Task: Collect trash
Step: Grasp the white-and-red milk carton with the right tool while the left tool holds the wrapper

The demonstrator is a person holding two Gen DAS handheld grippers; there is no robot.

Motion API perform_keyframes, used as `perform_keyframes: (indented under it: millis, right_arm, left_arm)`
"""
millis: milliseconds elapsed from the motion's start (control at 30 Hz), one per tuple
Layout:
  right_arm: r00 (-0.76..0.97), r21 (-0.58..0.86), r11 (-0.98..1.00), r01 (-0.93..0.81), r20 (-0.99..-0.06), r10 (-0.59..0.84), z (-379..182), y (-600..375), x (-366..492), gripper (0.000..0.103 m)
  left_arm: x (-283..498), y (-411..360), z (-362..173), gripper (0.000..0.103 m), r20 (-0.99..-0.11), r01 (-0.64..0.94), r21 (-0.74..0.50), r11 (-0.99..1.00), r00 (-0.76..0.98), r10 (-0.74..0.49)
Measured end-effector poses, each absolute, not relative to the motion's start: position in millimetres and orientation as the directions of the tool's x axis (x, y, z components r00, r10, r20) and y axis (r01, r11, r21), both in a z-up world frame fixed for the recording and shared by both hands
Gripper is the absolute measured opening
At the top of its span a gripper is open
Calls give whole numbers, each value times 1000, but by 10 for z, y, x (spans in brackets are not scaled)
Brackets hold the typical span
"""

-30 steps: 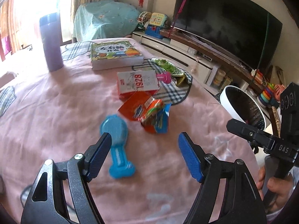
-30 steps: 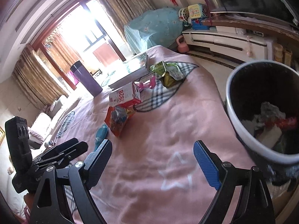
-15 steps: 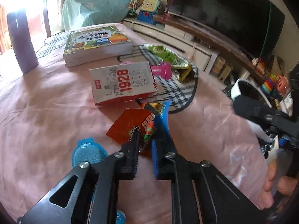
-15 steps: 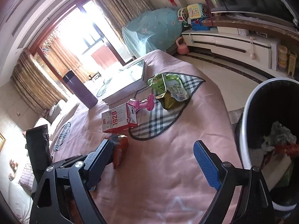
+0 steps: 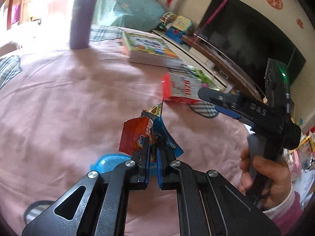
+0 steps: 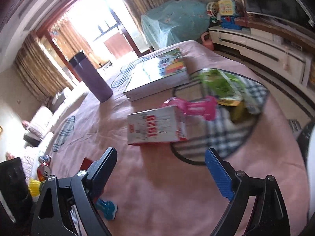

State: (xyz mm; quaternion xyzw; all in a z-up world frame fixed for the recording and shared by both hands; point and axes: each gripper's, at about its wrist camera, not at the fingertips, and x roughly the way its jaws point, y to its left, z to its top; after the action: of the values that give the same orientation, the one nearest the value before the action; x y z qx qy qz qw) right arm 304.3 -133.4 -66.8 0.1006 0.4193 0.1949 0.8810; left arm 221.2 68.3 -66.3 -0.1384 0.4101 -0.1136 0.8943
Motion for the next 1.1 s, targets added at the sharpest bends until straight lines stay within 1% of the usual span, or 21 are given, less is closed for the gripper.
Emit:
perform_keyframes:
  millis: [200, 267, 300, 333, 433, 500, 567, 633, 667, 700, 733, 767, 900, 933, 967, 1033, 1067, 1100]
  right_arm:
    - [589, 167, 952, -256, -754, 291, -774, -876, 3218, 98]
    - [602, 116, 964, -240, -761, 241, -821, -818, 3269, 99]
    - [607, 107, 966, -236, -760, 232, -833, -826, 3287, 98]
    - [609, 105, 968, -228, -761, 226, -856, -839, 3313, 97]
    - [596, 157, 966, -207, -763, 251, -916, -953, 3359, 88]
    - [614, 165, 966, -198, -748, 254, -886, -1012, 3315, 87]
    - [615, 209, 954, -217, -729, 300, -839, -1082, 3240, 87]
    - [621, 221, 948, -230, -716, 317, -771, -1133, 3135, 86]
    - [618, 237, 942, -239, -711, 336, -748, -1167, 3091, 43]
    - [603, 245, 941, -233, -723, 338, -741, -1202, 3064, 17]
    - [593, 271, 936, -223, -725, 351, -735, -1285, 3018, 8]
    - [591, 280, 935, -220, -724, 356, -731, -1327, 2989, 12]
    - [555, 292, 928, -231, -744, 372, -775, -1468, 2869, 13]
    - [549, 307, 924, -226, -744, 381, -781, -1494, 2856, 18]
    - [551, 322, 921, -218, -738, 389, -782, -1515, 2858, 41]
    - [589, 339, 922, -186, -713, 381, -743, -1546, 2871, 77]
    - [603, 343, 923, -176, -703, 376, -725, -1543, 2884, 80]
    - [611, 353, 922, -162, -697, 374, -715, -1523, 2934, 80]
  left_arm:
    - [2158, 861, -626, 5, -685, 112, -379, 919, 634, -359]
    - [2152, 870, -582, 5, -678, 131, -381, 915, 634, -373]
    - [2162, 860, -564, 5, -678, 145, -379, 914, 629, -381]
    - [2172, 856, -546, 5, -678, 151, -376, 914, 628, -382]
    - [2195, 842, -515, 5, -675, 160, -379, 912, 626, -390]
    - [2181, 821, -495, 5, -673, 163, -375, 913, 629, -389]
    - [2170, 816, -479, 5, -670, 162, -375, 913, 632, -388]
    - [2135, 783, -458, 5, -663, 165, -380, 910, 638, -392]
    - [2131, 770, -453, 5, -661, 166, -380, 910, 639, -393]
    - [2120, 731, -445, 5, -659, 168, -381, 909, 641, -394]
    - [2122, 693, -448, 5, -657, 171, -383, 908, 640, -398]
    - [2128, 666, -444, 5, -656, 173, -384, 907, 640, -400]
    - [2084, 537, -425, 5, -645, 178, -390, 904, 648, -406]
    - [2070, 507, -427, 5, -644, 175, -389, 905, 651, -403]
    - [2068, 497, -430, 5, -644, 172, -389, 905, 652, -400]
    - [2049, 490, -435, 5, -643, 155, -390, 907, 659, -389]
    - [2049, 499, -436, 5, -644, 149, -390, 909, 661, -385]
    - [2037, 512, -434, 5, -645, 141, -389, 911, 664, -378]
